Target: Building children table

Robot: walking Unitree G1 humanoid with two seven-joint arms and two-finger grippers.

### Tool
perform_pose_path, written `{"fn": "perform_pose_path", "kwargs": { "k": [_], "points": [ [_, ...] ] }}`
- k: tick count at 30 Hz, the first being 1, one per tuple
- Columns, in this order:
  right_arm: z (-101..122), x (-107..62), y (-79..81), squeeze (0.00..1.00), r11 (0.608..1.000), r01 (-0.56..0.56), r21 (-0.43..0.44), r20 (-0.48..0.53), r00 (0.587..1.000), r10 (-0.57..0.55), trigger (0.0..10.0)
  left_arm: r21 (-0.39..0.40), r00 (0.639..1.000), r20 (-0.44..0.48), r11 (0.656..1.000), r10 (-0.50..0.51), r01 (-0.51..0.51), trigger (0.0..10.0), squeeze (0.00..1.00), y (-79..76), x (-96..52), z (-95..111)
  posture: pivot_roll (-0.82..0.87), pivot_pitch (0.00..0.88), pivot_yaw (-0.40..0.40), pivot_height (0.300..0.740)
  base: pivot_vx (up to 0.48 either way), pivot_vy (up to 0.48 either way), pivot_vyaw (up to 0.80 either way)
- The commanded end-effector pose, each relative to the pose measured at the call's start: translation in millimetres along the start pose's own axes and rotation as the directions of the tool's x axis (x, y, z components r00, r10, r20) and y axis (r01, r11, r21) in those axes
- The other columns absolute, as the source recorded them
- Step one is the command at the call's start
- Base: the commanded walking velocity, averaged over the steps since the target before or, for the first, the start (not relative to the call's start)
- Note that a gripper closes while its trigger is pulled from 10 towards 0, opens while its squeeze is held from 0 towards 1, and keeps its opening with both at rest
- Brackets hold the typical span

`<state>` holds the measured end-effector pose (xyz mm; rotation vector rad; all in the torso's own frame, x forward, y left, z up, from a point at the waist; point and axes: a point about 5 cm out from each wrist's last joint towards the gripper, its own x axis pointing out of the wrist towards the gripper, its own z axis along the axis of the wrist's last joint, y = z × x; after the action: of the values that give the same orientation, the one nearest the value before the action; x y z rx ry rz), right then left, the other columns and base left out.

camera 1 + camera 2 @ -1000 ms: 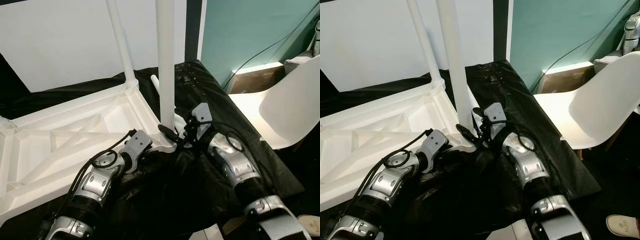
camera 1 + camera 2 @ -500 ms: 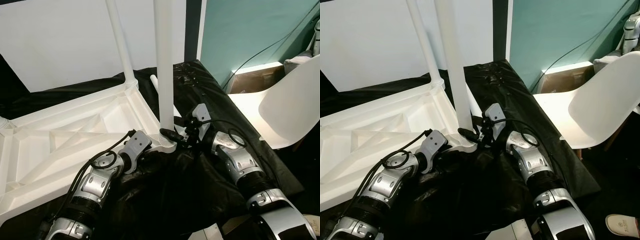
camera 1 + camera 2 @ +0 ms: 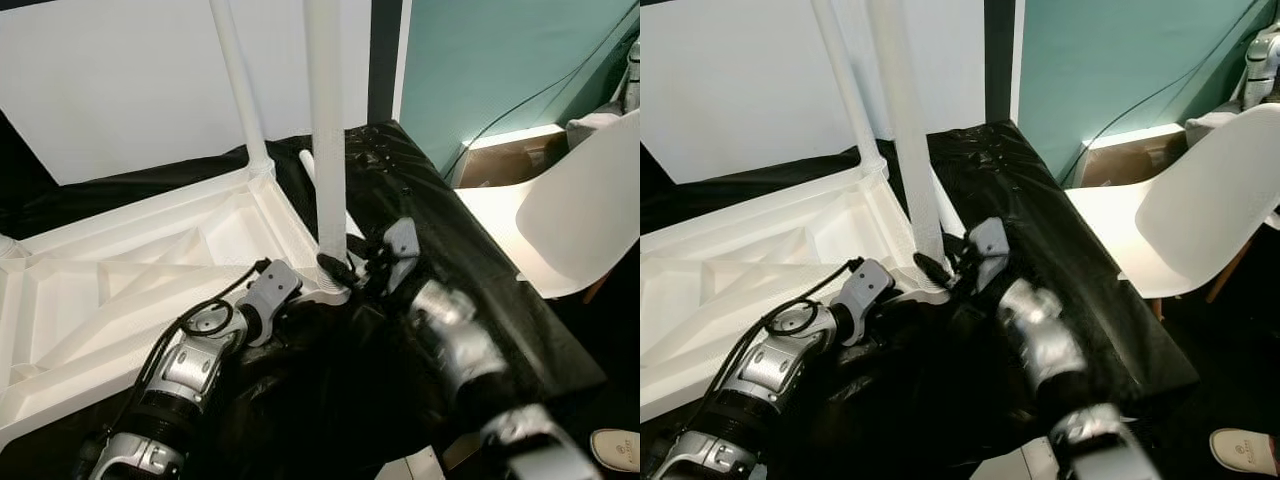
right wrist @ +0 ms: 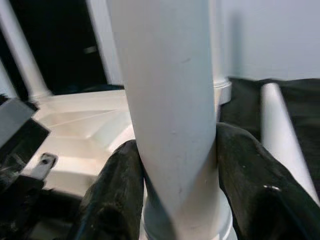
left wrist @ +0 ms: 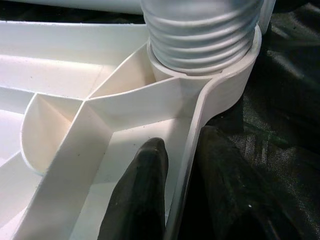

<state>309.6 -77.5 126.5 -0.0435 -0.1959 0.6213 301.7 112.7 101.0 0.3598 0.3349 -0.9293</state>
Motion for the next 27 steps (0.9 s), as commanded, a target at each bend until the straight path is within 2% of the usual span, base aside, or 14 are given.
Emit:
{"fn": "perform_pose_path", "kwargs": {
  "k": [1,4,5,10,11,14,15,17,20,23,24,25,26,27],
  "points": [
    [-15.7,-23.7,-21.5,0.0,0.972,0.232,-0.03,-0.066,0.97,-0.234,0.0,-0.033,0.994,-0.082,0.997,-0.068,0.066,10.0,0.0,-9.0,-1.6,-21.0,-0.03,0.0,0.054,0.74,0.0,0.0,0.0],
    [-16.1,-25.7,-20.4,0.0,0.966,0.255,-0.031,-0.061,0.965,-0.256,0.0,-0.033,0.995,-0.081,0.997,-0.067,0.064,10.0,0.0,-8.3,-2.1,-20.5,-0.03,0.0,0.054,0.74,0.0,0.0,0.0],
    [-9.6,-22.3,-32.0,0.0,0.932,0.362,-0.026,-0.032,0.931,-0.363,0.0,-0.034,0.994,-0.083,0.997,-0.068,0.065,10.0,0.0,-8.9,-3.1,-22.0,-0.04,0.0,0.057,0.74,0.0,0.0,0.0],
    [-6.4,-16.1,-30.0,0.0,0.928,0.373,-0.015,-0.022,0.928,-0.373,0.0,-0.044,0.994,-0.086,0.997,-0.067,0.064,10.0,0.0,-10.0,-3.8,-24.3,-0.04,0.0,0.054,0.74,0.0,0.0,0.0],
    [-8.8,-16.7,-27.2,0.0,0.933,0.36,-0.024,-0.034,0.932,-0.36,7.4,-0.047,0.994,-0.086,0.997,-0.07,0.066,10.0,0.0,-11.7,-3.4,-25.2,-0.04,0.0,0.057,0.74,0.0,0.0,0.0],
    [-10.7,-17.6,-25.7,0.0,0.935,0.352,-0.031,-0.043,0.935,-0.353,7.4,-0.048,0.994,-0.087,0.996,-0.073,0.069,10.0,0.0,-12.9,-3.0,-25.8,-0.04,0.0,0.057,0.74,0.0,0.0,0.0],
    [-12.6,-20.9,-21.3,1.0,0.951,0.309,-0.034,-0.05,0.949,-0.31,10.0,-0.051,0.993,-0.087,0.996,-0.079,0.075,10.0,0.0,-15.2,-1.7,-26.6,-0.04,0.0,0.054,0.74,0.0,0.0,0.0],
    [-12.7,-21.8,-19.2,1.0,0.96,0.279,-0.026,-0.047,0.959,-0.28,10.0,-0.051,0.993,-0.087,0.996,-0.08,0.076,10.0,0.0,-15.6,-1.3,-26.8,-0.04,0.0,0.054,0.74,0.0,0.0,0.0],
    [-12.2,-21.2,-8.9,1.0,0.993,0.106,-0.055,-0.047,0.993,-0.109,10.0,-0.051,0.993,-0.088,0.996,-0.081,0.077,10.0,0.0,-16.3,-1.2,-27.2,-0.04,0.0,0.054,0.74,0.0,0.0,0.0],
    [-11.6,-21.1,-7.4,1.0,0.995,0.075,-0.069,-0.047,0.996,-0.079,10.0,-0.051,0.993,-0.088,0.996,-0.082,0.077,10.0,0.0,-16.4,-1.3,-27.2,-0.04,0.0,0.054,0.74,0.0,0.0,0.0],
    [-9.2,-20.4,-10.3,0.0,0.997,0.028,-0.071,-0.042,0.999,-0.031,10.0,-0.051,0.993,-0.089,0.996,-0.082,0.078,10.0,0.0,-16.6,-1.5,-27.5,-0.05,0.0,0.055,0.74,0.0,0.0,0.0],
    [-6.5,-18.9,-16.1,0.0,0.997,-0.029,-0.074,-0.044,0.999,0.026,10.0,-0.051,0.993,-0.089,0.996,-0.083,0.079,10.0,0.0,-16.8,-1.5,-27.7,-0.05,0.0,0.053,0.74,0.0,0.0,0.0],
    [-6.5,-18.9,-16.1,0.0,0.997,-0.029,-0.074,-0.044,0.999,0.026,10.0,-0.051,0.993,-0.089,0.996,-0.083,0.079,10.0,0.0,-16.8,-1.5,-27.7,-0.05,0.0,0.053,0.74,0.0,0.0,0.0],
    [-3.9,-17.1,-21.3,0.0,0.993,-0.094,-0.078,-0.05,0.995,0.091,10.0,-0.051,0.993,-0.088,0.996,-0.083,0.079,10.0,0.0,-17.1,-1.2,-27.8,-0.05,0.0,0.052,0.74,0.0,0.0,0.0]
  ]
}}
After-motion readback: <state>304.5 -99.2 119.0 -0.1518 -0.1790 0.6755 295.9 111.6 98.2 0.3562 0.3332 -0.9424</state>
